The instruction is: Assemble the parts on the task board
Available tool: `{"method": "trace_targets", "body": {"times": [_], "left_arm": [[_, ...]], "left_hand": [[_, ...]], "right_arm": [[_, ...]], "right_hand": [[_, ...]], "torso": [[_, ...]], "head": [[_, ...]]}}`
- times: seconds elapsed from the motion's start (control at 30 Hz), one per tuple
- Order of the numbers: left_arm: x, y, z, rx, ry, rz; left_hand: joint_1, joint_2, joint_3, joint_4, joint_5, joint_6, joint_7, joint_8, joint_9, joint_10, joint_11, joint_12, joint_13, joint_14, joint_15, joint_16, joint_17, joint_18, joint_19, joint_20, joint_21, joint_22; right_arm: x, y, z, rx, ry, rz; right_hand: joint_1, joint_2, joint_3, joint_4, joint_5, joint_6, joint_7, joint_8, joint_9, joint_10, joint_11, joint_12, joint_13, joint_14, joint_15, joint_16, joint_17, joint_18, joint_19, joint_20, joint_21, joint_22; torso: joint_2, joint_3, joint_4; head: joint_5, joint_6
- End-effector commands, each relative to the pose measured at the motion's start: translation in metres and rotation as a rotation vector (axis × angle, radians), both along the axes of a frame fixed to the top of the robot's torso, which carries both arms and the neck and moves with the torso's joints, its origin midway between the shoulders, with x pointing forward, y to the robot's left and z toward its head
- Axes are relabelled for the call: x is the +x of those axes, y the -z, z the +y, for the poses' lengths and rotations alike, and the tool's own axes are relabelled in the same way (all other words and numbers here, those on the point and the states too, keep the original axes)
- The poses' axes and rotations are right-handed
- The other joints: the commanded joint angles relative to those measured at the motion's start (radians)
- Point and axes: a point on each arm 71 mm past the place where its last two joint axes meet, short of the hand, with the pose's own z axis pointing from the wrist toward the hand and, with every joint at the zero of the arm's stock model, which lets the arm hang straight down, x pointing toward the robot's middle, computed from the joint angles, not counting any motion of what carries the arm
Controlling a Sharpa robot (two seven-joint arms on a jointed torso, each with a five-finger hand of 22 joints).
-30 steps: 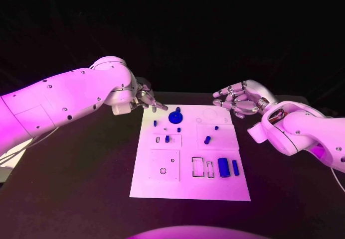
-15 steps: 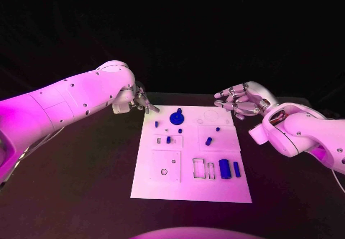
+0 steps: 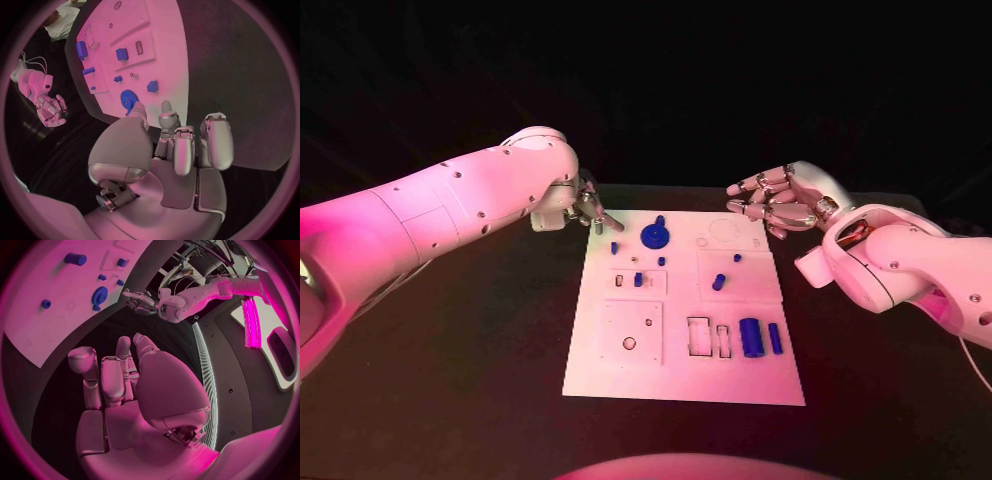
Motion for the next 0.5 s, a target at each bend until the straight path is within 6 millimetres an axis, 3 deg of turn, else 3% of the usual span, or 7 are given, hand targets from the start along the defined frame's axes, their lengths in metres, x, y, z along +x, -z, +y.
{"method": "trace_targets", "body": {"times": [0.03,0.37,0.5], "left_arm": [[-0.001,0.001,-0.004,0.0,0.007,0.017],[-0.003,0.01,-0.01,0.02,0.027,0.06],[-0.004,0.014,-0.012,0.01,0.03,0.059]], "left_hand": [[0.006,0.002,-0.008,-0.002,0.002,0.003,0.001,0.005,0.002,0.005,-0.002,0.004,0.001,0.105,-0.008,0.002,0.263,0.002,0.011,-0.002,-0.005,0.027],[0.02,-0.019,-0.031,0.0,0.022,-0.006,0.002,0.017,0.011,-0.002,-0.001,0.007,-0.001,0.105,-0.008,0.002,0.263,0.003,0.011,-0.002,-0.01,0.024],[0.01,-0.015,-0.033,0.002,0.031,-0.011,0.004,0.021,0.014,-0.006,0.001,0.008,-0.002,0.105,-0.007,0.002,0.263,0.002,0.012,-0.001,-0.009,0.026]], "right_arm": [[0.0,0.001,0.001,-0.001,-0.013,-0.007],[-0.001,0.002,0.002,-0.001,-0.019,-0.007],[-0.001,0.002,0.003,-0.004,-0.021,-0.006]], "right_hand": [[0.011,0.0,0.006,-0.001,-0.003,-0.001,0.003,-0.006,-0.001,-0.007,0.0,-0.005,-0.003,0.01,-0.002,-0.003,0.0,0.014,-0.006,-0.001,-0.004,-0.001],[0.017,-0.002,0.014,-0.005,0.009,-0.001,0.004,-0.006,-0.001,-0.006,0.001,-0.008,-0.01,0.01,-0.002,-0.005,-0.001,0.014,-0.005,-0.002,-0.006,-0.003],[0.027,-0.011,0.023,-0.013,0.023,-0.001,0.004,-0.006,-0.001,-0.007,0.001,-0.01,-0.017,0.011,-0.002,-0.007,-0.001,0.014,-0.004,-0.002,-0.009,-0.005]], "torso": [[0.0,0.0001,0.0001],[0.0,-0.0003,-0.0011],[-0.001,-0.0002,0.0001]], "head": [[0.001,0.002],[0.003,-0.003],[-0.003,-0.002]]}}
